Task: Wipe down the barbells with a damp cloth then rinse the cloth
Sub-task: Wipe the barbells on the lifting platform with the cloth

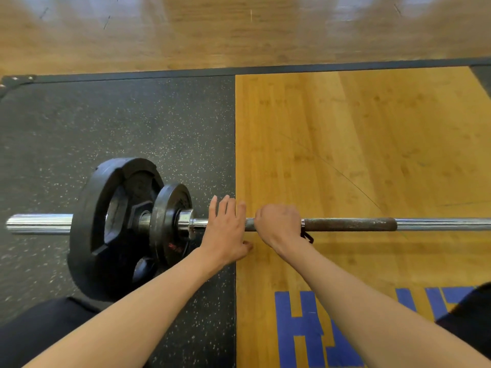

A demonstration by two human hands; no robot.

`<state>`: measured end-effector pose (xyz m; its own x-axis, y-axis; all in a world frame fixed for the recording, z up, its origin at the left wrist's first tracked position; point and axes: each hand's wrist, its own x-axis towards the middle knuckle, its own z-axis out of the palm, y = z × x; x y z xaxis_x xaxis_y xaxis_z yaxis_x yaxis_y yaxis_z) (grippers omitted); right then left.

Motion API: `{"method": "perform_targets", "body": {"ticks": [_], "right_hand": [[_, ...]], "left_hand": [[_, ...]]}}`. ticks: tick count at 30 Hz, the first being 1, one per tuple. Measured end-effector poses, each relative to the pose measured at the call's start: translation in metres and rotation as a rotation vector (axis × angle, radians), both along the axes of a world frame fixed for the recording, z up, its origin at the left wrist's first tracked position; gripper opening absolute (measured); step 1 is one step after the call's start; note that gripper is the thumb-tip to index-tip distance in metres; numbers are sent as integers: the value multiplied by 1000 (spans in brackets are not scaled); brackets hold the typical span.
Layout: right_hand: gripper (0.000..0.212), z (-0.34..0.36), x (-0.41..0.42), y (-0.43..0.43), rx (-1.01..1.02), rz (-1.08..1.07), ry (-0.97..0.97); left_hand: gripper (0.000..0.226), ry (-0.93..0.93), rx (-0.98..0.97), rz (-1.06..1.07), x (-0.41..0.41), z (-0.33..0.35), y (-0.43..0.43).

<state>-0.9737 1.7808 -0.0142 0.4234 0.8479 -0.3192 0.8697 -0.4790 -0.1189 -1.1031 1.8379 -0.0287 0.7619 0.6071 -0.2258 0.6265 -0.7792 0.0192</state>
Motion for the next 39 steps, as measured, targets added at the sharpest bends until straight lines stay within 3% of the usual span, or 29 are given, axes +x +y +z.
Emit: {"method": "perform_targets", "body": {"ticks": [3, 5, 7, 11, 13, 17, 21, 26, 30, 35, 39], "right_hand": [[38, -22, -2, -33, 349, 60, 9], [28, -38, 13, -64, 475, 169, -57], [31, -44, 38, -87, 530, 237, -129], [34, -33, 63, -86, 425, -13, -188], [40, -16, 59, -60, 232, -151, -113], [34, 1, 34, -8, -54, -162, 36], [34, 0, -5, 3, 67, 22, -7], [17, -42, -3, -44, 560, 203, -75], [36, -50, 43, -94, 572, 289, -184], [23, -33, 54, -73, 485, -56, -192], [26, -14, 15, -20, 190, -62, -120]], "left_hand": [[93, 38, 31, 21, 2, -1, -5], [86, 45, 43, 40, 4, 0, -6], [76, 39, 70, 39, 6, -3, -6], [66, -3, 61, 40, 14, -8, -6], [67, -6, 41, 42, 16, -9, -5], [71, -61, -21, 7, 12, -5, 1], [70, -138, -23, -31, 6, -8, 0], [70, -122, 69, -71, 3, -14, -5], [48, -27, 37, -62, 8, -6, -5], [24, -8, 6, -23, 14, 1, -1], [23, -30, -9, -15, 14, 2, 0]]}}
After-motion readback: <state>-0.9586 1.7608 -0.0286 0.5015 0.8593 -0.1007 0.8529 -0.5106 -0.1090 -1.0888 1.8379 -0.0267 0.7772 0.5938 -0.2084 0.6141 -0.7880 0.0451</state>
